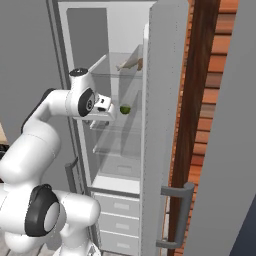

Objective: Gather the mushroom and lime from the fridge and place them on a tray on the dining counter. Then gather the chicken drumstick and fish from the fridge and place them on the other tray.

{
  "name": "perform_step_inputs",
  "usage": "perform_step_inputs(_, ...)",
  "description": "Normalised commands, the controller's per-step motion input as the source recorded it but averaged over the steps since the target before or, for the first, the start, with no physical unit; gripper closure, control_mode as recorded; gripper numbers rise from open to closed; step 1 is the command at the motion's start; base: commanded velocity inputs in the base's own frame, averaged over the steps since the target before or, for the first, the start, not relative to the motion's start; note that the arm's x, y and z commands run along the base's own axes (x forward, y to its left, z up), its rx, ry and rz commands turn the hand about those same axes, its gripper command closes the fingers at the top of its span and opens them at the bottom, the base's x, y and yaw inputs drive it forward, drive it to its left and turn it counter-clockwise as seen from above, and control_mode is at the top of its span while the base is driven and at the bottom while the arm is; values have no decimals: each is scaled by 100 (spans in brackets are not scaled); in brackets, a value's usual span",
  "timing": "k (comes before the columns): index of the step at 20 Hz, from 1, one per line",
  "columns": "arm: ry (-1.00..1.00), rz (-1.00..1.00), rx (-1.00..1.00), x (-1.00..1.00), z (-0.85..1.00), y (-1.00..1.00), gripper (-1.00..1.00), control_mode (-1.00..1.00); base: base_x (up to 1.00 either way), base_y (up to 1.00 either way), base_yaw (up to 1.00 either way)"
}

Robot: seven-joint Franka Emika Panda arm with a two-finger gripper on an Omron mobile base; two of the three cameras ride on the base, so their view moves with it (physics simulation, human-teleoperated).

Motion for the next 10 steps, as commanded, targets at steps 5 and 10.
perform_step_inputs(5,0,0,0,0,0,0,-100,100,0,0,0)
perform_step_inputs(10,0,0,0,0,0,0,-100,100,0,0,0)
